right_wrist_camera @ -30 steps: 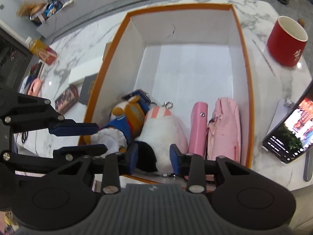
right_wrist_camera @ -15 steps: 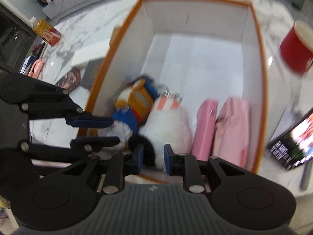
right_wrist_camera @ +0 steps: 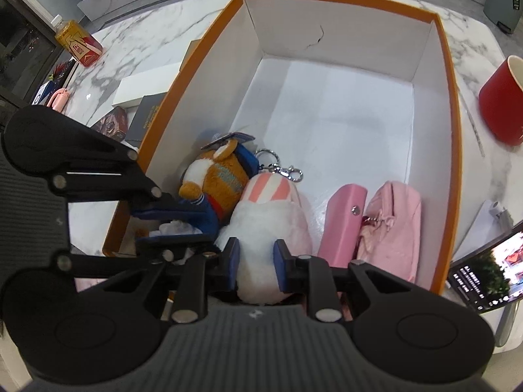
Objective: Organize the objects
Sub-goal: 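Lower both plushes into the box beside the pink items and open grippers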
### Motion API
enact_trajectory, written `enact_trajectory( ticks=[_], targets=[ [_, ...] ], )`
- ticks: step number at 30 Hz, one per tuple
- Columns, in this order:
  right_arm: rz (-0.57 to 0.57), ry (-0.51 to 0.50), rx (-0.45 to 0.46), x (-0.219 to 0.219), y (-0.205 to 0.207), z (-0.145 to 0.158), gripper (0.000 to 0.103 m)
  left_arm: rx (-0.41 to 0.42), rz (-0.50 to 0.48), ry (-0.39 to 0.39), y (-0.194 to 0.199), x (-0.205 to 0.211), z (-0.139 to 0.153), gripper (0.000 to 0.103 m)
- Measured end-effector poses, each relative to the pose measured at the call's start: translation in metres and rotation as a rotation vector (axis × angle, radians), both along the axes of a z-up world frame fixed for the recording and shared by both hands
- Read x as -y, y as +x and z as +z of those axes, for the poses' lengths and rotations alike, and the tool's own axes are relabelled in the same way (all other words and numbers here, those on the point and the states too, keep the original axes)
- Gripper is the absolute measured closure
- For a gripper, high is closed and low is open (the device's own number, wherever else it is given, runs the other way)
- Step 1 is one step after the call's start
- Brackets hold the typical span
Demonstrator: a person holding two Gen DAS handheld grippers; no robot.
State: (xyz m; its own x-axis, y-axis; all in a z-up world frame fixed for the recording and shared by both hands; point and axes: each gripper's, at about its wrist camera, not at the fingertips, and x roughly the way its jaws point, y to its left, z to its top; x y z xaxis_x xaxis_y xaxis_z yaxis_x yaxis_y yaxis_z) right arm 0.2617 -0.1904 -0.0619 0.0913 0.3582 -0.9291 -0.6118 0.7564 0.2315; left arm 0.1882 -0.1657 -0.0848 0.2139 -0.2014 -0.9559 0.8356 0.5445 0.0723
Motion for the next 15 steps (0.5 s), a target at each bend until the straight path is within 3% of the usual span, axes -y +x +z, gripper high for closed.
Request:
enact_trajectory(
  ticks=[3, 9, 14, 15],
  targets=[
    [0.0, 0.008, -0.005, 0.0, -0.001, -0.003, 0.078, -0.019, 0.021, -0.015, 0.004, 0.0, -0.003, 0.095],
    [-0.028, 0.034, -0.01, 0.004, -0.001, -0.007, 0.078, -0.006, 0.046, -0.04, 0.002, -0.005, -0.002, 0.094],
    [-0.045, 0.072, 0.077, 0.011, -0.013, 0.009, 0.071, 0.053, 0.083, -0.142, -0.011, -0.023, 0.021, 0.092],
    [-0.055, 0.085, 0.098, 0.013, -0.017, 0.014, 0.066, 0.067, 0.094, -0.167, -0.014, -0.028, 0.028, 0.089]
  ],
)
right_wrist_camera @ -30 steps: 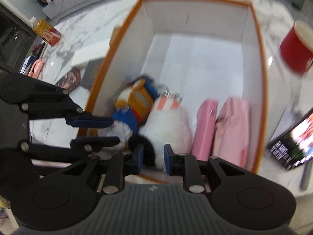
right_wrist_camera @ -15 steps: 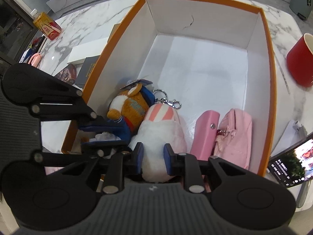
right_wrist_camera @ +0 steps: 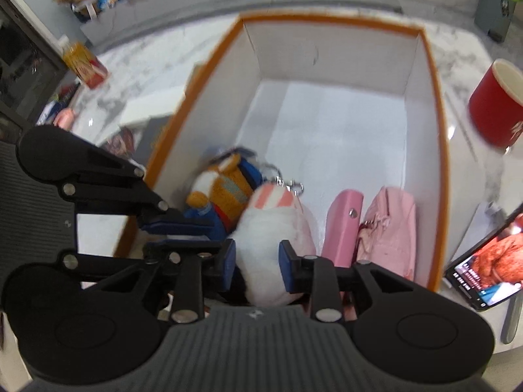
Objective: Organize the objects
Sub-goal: 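Lower both plushes into the box beside the pink items and open grippers, then grasp the trading card with the left gripper while the right gripper grasps the black box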
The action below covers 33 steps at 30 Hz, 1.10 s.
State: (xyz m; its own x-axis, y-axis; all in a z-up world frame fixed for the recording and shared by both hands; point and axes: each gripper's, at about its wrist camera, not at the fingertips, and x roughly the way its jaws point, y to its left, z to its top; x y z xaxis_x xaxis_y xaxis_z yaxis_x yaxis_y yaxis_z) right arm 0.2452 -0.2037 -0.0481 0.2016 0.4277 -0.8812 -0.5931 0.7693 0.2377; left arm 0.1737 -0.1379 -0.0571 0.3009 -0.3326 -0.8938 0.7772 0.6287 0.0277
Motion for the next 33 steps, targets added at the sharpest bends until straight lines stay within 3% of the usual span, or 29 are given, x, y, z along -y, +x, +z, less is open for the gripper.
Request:
enact_trajectory(
  ticks=[6, 11, 14, 17, 19, 21, 22, 27, 30, 33],
  targets=[
    [-0.012, 0.087, 0.154, 0.001, -0.027, 0.037, 0.061, 0.096, 0.078, -0.146, -0.015, -0.051, 0.05, 0.082],
    [0.055, 0.185, 0.247, -0.02, -0.049, 0.063, 0.054, 0.183, 0.189, -0.158, -0.022, -0.105, 0.08, 0.079],
    [0.103, 0.207, 0.243, -0.044, -0.056, 0.068, 0.054, 0.205, 0.256, -0.142, -0.016, -0.135, 0.084, 0.077],
    [0.144, 0.198, 0.239, -0.069, -0.06, 0.066, 0.054, 0.217, 0.308, -0.125, -0.012, -0.163, 0.078, 0.072],
    [0.172, 0.181, 0.237, -0.087, -0.061, 0.062, 0.052, 0.216, 0.334, -0.118, -0.013, -0.183, 0.071, 0.064],
    [0.191, 0.159, 0.231, -0.103, -0.062, 0.057, 0.034, 0.212, 0.357, -0.094, -0.01, -0.195, 0.059, 0.06],
    [0.194, 0.149, 0.232, -0.112, -0.063, 0.054, 0.033, 0.215, 0.362, -0.074, -0.008, -0.2, 0.052, 0.057],
    [0.243, 0.085, 0.235, -0.155, -0.062, 0.032, 0.032, 0.213, 0.324, -0.03, -0.001, -0.219, 0.017, 0.041],
    [0.257, 0.013, 0.24, -0.18, -0.056, 0.013, 0.02, 0.212, 0.304, -0.005, 0.006, -0.232, -0.007, 0.028],
    [0.196, -0.04, 0.198, -0.2, -0.04, -0.007, 0.017, 0.206, 0.285, 0.026, 0.017, -0.241, -0.027, 0.026]
  ],
)
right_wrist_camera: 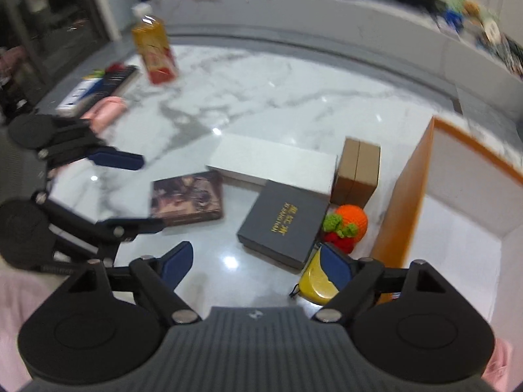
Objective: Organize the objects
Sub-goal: 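Grasp the trading card with the left gripper while the right gripper grasps the black box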
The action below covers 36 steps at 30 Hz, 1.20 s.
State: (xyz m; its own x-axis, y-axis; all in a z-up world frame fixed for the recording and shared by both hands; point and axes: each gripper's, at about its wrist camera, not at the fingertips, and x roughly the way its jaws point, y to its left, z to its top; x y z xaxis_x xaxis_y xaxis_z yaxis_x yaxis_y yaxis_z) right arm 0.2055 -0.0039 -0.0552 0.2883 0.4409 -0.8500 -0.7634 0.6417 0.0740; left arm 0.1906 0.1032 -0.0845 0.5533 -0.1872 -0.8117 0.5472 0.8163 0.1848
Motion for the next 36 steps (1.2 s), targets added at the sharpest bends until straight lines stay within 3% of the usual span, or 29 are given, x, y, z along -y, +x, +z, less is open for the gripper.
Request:
enact_trajectory(
  ticks=[1, 2, 7, 10, 14, 24, 27, 28, 31, 36],
  targets=[
    [-0.038, -0.011, -0.026, -0.005, 0.007, -0.006, 0.017, -0.004, -0.006, 0.011, 0.005, -0.002, -0.007, 0.024],
    [-0.086, -0.025, -0.045, -0.009, 0.015, -0.013, 0.011, -0.008, -0.015, 0.021, 0.008, -0.004, -0.013, 0.023],
    [-0.181, -0.096, 0.042, -0.031, 0.028, -0.024, 0.007, -0.045, -0.043, 0.005, 0.026, -0.009, -0.03, 0.022],
    [-0.224, -0.128, 0.043, -0.04, 0.036, -0.026, 0.007, -0.06, -0.049, -0.009, 0.034, -0.011, -0.036, 0.022],
    [-0.204, -0.117, -0.021, -0.046, 0.035, -0.026, 0.009, -0.077, -0.069, -0.031, 0.04, -0.011, -0.042, 0.022],
    [-0.309, -0.177, -0.144, -0.053, 0.057, -0.064, 0.008, -0.092, -0.072, -0.05, 0.045, -0.014, -0.052, 0.022],
    [-0.313, -0.172, -0.135, -0.053, 0.059, -0.065, 0.009, -0.111, -0.07, -0.048, 0.048, -0.015, -0.055, 0.023],
    [-0.312, -0.171, -0.134, -0.053, 0.06, -0.066, 0.01, -0.12, -0.066, -0.053, 0.048, -0.015, -0.055, 0.028],
    [-0.288, -0.172, -0.137, -0.054, 0.06, -0.069, 0.024, -0.125, -0.052, -0.058, 0.047, -0.014, -0.055, 0.029],
    [-0.281, -0.161, -0.128, -0.053, 0.057, -0.069, 0.025, -0.108, -0.013, -0.053, 0.039, -0.012, -0.055, 0.031]
  ],
)
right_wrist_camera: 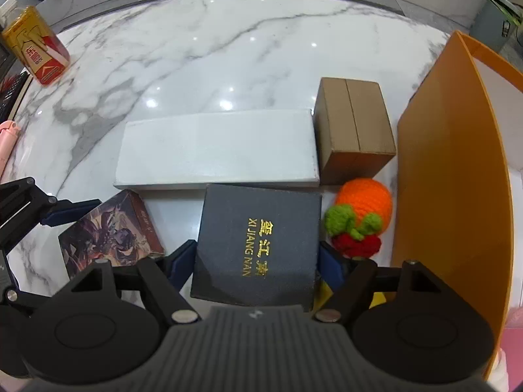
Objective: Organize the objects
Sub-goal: 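Grasp the trading card with the left gripper while the right gripper grasps the black box, then lift the card and black box with both grippers over the orange box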
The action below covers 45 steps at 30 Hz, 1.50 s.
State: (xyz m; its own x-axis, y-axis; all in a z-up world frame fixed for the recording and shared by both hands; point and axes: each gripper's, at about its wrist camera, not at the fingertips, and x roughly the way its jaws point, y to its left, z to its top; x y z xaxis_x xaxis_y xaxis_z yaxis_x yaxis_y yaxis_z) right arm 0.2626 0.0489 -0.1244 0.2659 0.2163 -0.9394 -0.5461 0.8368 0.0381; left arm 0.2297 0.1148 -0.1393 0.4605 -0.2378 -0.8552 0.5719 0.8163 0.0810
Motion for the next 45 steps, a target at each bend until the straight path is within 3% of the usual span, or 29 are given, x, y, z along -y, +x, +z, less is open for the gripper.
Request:
enact_trajectory(
  ticks=[7, 13, 20, 26, 31, 38, 45],
  targets=[
    [0.043, 0.083, -0.022, 0.005, -0.019, 0.013, 0.025, 0.015, 0.055, -0.014, -0.018, -0.003, 0.013, 0.032],
    [0.102, 0.174, 0.0, 0.018, -0.038, 0.055, 0.025, 0.103, 0.048, -0.017, -0.036, 0.006, 0.061, 0.032],
    [0.102, 0.283, 0.081, 0.074, -0.045, 0.125, 0.025, 0.223, -0.055, -0.029, -0.047, 0.055, 0.131, 0.032],
    [0.042, 0.252, 0.123, 0.147, -0.019, 0.163, 0.025, 0.293, -0.219, -0.015, -0.042, 0.127, 0.168, 0.032],
    [-0.033, 0.137, 0.153, 0.199, 0.013, 0.163, 0.025, 0.292, -0.352, 0.021, -0.032, 0.195, 0.165, 0.032],
    [-0.111, 0.081, 0.092, 0.233, 0.055, 0.12, 0.025, 0.238, -0.491, 0.119, -0.019, 0.257, 0.118, 0.032],
    [-0.1, -0.018, 0.076, 0.219, 0.084, 0.085, 0.025, 0.217, -0.565, 0.21, 0.003, 0.256, 0.089, 0.032]
  ],
)
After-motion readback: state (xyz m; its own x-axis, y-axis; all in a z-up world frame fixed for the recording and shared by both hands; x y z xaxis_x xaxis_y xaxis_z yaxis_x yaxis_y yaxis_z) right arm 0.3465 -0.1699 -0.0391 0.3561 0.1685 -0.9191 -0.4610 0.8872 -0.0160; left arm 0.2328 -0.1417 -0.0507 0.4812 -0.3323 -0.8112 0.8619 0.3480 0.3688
